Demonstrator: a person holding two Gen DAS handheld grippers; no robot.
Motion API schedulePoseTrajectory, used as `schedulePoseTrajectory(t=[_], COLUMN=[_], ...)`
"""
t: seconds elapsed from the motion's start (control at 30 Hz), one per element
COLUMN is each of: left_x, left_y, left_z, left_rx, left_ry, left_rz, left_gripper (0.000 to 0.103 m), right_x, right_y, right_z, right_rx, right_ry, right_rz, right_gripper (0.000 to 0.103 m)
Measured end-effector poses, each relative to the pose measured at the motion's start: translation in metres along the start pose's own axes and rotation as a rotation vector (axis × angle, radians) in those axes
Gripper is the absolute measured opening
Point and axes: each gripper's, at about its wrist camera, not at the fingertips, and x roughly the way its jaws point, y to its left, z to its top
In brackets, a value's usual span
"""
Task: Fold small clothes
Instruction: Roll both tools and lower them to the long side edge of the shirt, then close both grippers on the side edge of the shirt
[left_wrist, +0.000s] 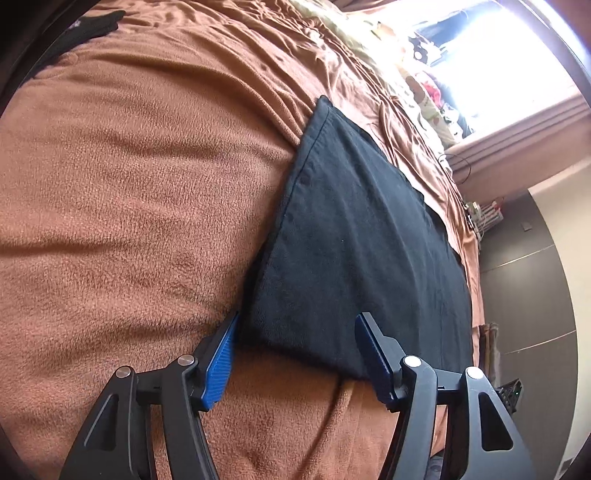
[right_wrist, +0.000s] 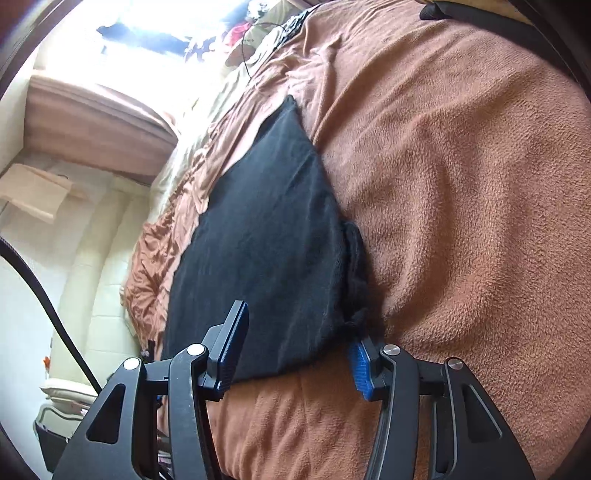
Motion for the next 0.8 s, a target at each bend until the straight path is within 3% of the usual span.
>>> schedulePoseTrajectory(t=[0.17,0.33,0.43,0.5,0.57,0.67,0.8], left_x=[0.002,0.01,0.013,0.015,0.018,0.019,0.017], left_y=[0.003,0.007,0.005,0.004,0.006,0.008,0.015], left_z=[-0.002,0.005,0.013,0.017,0.018,0.017,0.009], left_rx=[-0.041,-0.08,-0.085,-0.087,-0.108,-0.119,-0.129], left_ry=[0.03,0.009,-0.011,-0.02,-0.018,-0.015,0.022], left_rz=[-0.06,-0.082,-0.07,-0.034,-0.027,-0.04,-0.08], left_gripper=[0.064,0.064,0.06,0.042,0.035,0.033,0.033], right_x=[0.008,0.015,0.017,0.018,0.016,0.015,0.009], right_y=[0.008,0.018,0.018,0.015,0.01,0.007,0.008], right_z=[0.008,0.014,0.014,0.014,0.014,0.011,0.008], right_rx=[-0.004,0.003,0.015,0.041,0.063,0.081,0.086], right_ry=[0.005,-0.011,-0.023,-0.031,-0.039,-0.046,-0.054], right_rz=[-0.015,-0.035,-0.041,-0.044,-0.038,-0.049,-0.047], right_gripper=[0.048,0.046,0.039,0.03,0.023,0.009,0.004])
